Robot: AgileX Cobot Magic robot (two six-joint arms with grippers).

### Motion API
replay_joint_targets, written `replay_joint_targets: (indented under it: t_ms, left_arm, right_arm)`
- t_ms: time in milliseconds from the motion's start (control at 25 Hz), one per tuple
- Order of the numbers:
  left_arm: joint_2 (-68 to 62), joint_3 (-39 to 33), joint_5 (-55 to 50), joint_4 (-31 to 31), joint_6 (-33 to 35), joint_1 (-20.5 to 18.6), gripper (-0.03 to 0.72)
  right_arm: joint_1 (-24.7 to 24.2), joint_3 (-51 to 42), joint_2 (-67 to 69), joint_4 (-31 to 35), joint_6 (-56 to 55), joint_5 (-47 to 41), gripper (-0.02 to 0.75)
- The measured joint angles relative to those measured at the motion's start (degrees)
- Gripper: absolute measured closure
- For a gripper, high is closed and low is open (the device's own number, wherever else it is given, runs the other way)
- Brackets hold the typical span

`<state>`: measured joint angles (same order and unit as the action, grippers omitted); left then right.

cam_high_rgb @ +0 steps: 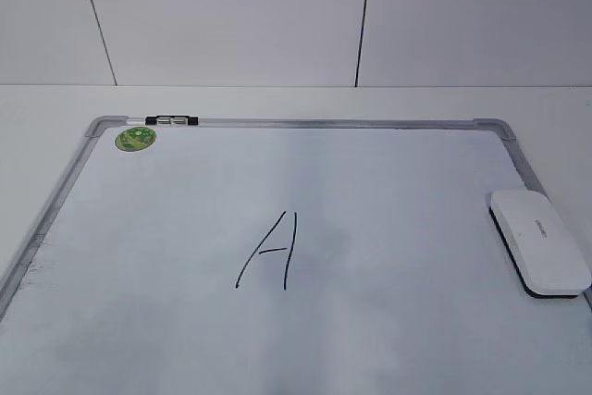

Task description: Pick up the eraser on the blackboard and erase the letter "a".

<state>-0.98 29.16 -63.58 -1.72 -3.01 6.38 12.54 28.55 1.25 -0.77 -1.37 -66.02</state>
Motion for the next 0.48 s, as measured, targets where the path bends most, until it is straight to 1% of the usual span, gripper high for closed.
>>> replay_joint_targets:
  t_ms: [480]
  left_arm:
    - [0.00,0.00,0.00,0.00,0.00,0.00,0.370]
  right_arm:
    - [0.00,0.00,-0.12,0.00,0.09,0.13,0.146]
